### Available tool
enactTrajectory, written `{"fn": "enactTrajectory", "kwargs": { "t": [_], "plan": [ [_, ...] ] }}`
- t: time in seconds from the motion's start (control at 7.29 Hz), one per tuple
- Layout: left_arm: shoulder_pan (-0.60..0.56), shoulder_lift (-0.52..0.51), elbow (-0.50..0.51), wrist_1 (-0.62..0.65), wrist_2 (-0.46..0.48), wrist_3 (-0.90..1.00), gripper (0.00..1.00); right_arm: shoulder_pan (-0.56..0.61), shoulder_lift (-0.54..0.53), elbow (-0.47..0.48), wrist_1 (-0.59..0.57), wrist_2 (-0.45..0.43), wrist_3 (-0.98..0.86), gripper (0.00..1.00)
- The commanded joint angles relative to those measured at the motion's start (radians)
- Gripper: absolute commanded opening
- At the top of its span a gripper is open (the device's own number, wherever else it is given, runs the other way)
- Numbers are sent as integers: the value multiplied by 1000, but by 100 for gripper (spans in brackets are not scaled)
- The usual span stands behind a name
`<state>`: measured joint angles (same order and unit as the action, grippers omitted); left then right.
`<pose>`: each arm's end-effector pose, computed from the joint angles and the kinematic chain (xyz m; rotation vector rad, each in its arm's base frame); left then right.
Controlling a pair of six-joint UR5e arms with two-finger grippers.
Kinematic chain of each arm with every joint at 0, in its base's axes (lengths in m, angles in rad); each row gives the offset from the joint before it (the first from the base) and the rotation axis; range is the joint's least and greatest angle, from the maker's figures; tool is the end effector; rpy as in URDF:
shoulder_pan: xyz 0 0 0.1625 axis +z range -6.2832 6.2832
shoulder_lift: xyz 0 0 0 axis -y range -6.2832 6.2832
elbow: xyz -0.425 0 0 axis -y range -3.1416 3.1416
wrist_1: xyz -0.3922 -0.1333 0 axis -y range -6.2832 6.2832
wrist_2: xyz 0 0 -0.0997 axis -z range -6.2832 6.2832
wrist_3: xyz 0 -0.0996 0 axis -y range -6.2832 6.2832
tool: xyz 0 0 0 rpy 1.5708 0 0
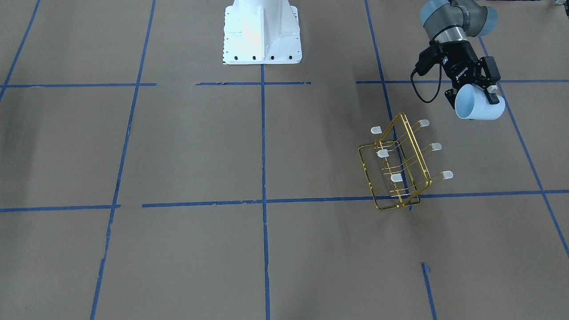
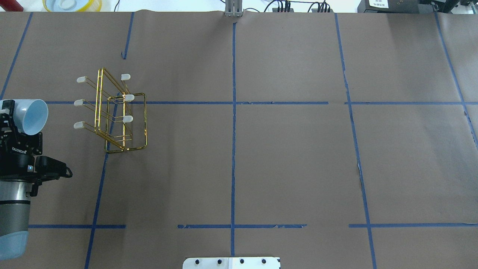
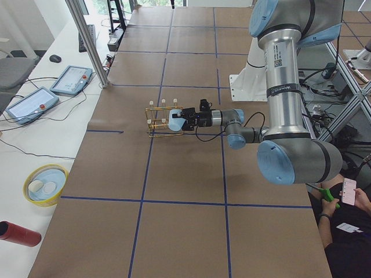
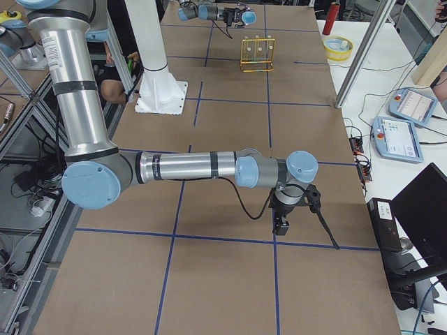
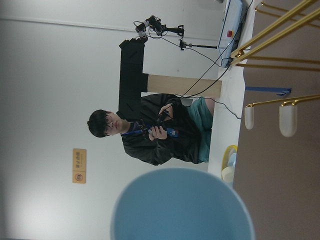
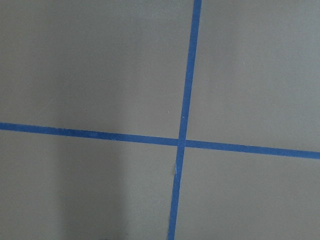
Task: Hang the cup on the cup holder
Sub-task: 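Raise the tilted cup with the left gripper toward the gold rack's pegs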
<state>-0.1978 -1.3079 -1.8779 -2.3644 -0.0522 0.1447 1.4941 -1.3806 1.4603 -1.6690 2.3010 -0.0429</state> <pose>0.2993 -0.2974 0.4849 1.3584 -0.7742 0.5689 0.0230 -0.5731 0.6246 -0.0300 -0.7301 -0.1075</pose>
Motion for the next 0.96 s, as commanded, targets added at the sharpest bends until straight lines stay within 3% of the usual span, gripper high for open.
{"fn": "enactTrajectory", "kwargs": {
  "t": [0.0, 0.14, 0.82],
  "plan": [
    [23, -5, -1, 27, 69, 209, 25, -2, 0, 0, 0, 0, 0, 100],
    [38, -11, 3, 37, 71, 368, 25, 0, 0, 0, 0, 0, 0, 100],
    [86, -36, 22, 86, 57, 640, 25, 0, 0, 0, 0, 0, 0, 100]
  ]
}}
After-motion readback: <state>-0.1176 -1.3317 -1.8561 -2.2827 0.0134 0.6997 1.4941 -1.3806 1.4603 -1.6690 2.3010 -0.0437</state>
